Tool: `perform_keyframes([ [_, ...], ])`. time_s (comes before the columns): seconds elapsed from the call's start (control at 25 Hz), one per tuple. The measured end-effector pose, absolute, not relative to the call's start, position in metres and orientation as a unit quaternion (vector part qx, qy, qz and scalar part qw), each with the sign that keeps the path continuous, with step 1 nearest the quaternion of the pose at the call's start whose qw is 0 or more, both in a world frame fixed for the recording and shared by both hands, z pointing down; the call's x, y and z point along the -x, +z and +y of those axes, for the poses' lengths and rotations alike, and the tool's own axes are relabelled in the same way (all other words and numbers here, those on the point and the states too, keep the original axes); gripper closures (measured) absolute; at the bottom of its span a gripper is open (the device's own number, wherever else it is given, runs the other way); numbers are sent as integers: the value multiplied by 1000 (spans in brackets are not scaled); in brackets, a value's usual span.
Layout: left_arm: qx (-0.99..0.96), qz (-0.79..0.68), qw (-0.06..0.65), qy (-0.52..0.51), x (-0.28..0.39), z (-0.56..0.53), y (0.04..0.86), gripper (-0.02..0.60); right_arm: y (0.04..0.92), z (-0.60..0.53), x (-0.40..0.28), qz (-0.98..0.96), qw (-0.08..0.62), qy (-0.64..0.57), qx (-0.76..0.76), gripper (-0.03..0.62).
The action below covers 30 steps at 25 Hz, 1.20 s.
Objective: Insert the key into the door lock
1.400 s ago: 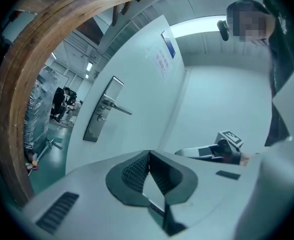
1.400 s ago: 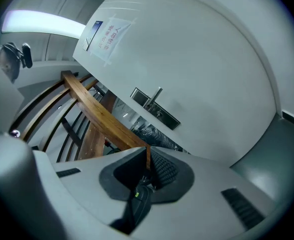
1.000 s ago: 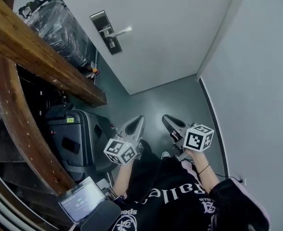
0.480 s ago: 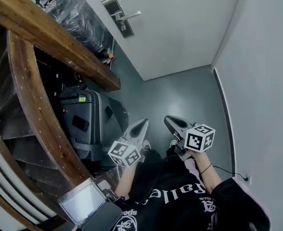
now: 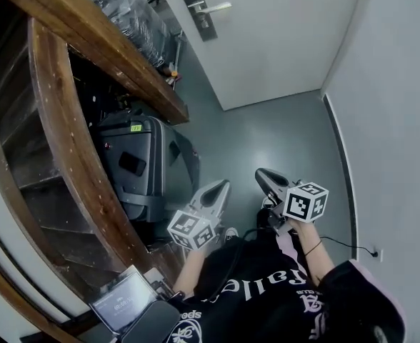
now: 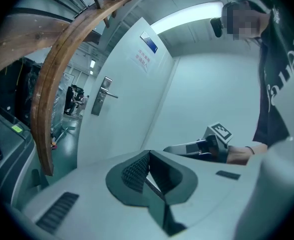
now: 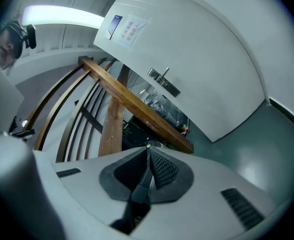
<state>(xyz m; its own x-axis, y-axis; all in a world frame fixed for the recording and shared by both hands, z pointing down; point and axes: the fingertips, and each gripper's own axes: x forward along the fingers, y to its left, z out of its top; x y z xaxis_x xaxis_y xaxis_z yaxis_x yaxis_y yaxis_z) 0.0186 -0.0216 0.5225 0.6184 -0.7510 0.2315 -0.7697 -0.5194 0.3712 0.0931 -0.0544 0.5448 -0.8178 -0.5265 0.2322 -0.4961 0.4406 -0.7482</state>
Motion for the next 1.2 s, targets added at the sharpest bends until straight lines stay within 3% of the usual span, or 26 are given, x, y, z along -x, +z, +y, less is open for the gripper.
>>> perform_keyframes([
  [0.28, -869, -443, 220, 7, 64, 60, 524, 577, 549, 31, -24, 839, 20, -442, 318, 562],
  [0.52, -872, -430, 234, -1, 97, 114, 532, 577, 542, 94, 3, 831, 40, -441, 337, 562],
  [0.96, -892, -389, 228, -19, 48, 169, 522, 577, 534, 160, -31, 831, 37, -428, 353, 562],
  [1.2, -873, -437, 216, -37, 27, 188, 512, 577, 521, 177, -52, 854, 29, -416, 312, 562],
])
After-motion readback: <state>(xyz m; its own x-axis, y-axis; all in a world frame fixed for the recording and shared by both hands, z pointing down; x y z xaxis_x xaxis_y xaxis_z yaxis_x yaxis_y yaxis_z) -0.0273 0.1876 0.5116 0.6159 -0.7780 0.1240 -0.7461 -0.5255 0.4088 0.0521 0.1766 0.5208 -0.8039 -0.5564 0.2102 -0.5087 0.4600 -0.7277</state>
